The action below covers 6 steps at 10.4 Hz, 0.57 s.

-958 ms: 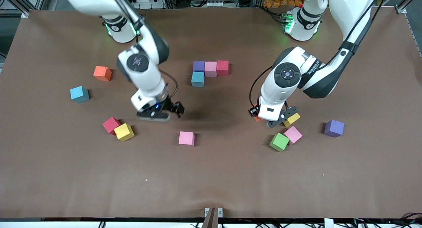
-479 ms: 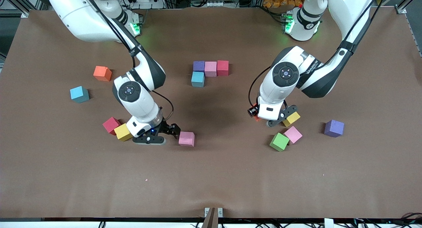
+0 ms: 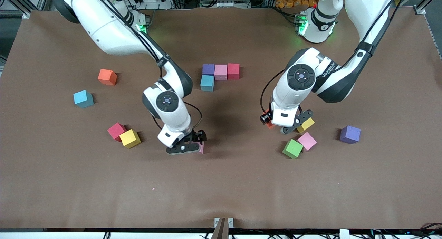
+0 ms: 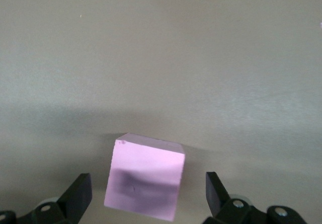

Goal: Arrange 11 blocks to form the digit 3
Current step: 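Reach the right gripper to the pink cube beside the red cube, then close the right gripper on the pink cube and lift it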

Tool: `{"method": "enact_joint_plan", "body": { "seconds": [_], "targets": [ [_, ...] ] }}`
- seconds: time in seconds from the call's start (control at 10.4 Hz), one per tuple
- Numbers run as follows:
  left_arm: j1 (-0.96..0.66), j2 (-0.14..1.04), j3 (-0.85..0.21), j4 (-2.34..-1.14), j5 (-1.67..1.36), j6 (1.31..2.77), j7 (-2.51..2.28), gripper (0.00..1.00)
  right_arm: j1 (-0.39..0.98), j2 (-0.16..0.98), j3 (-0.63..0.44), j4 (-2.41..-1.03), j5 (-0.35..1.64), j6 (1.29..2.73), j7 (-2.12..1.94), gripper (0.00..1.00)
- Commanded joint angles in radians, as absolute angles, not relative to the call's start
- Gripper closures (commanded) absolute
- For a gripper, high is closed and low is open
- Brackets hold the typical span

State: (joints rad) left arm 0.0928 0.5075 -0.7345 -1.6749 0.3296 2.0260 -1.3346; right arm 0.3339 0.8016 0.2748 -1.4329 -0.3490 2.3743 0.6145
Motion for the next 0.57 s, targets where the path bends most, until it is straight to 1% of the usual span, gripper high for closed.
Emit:
{"method": "enact_joint_plan", "body": {
  "seconds": [0.0, 0.48],
  "targets": [
    [0.086, 0.506, -0.735, -1.661, 0.328, 2.006, -1.356, 0.98, 0.339, 0.853, 0.265, -1.379, -0.371, 2.361, 0.594, 0.0],
    [0.081, 0.503, -0.735, -1.658, 0.334, 1.996, -1.368, 0.98, 0.347, 0.884, 0.255, -1.374, -0.361, 2.385, 0.606, 0.0]
  ]
}}
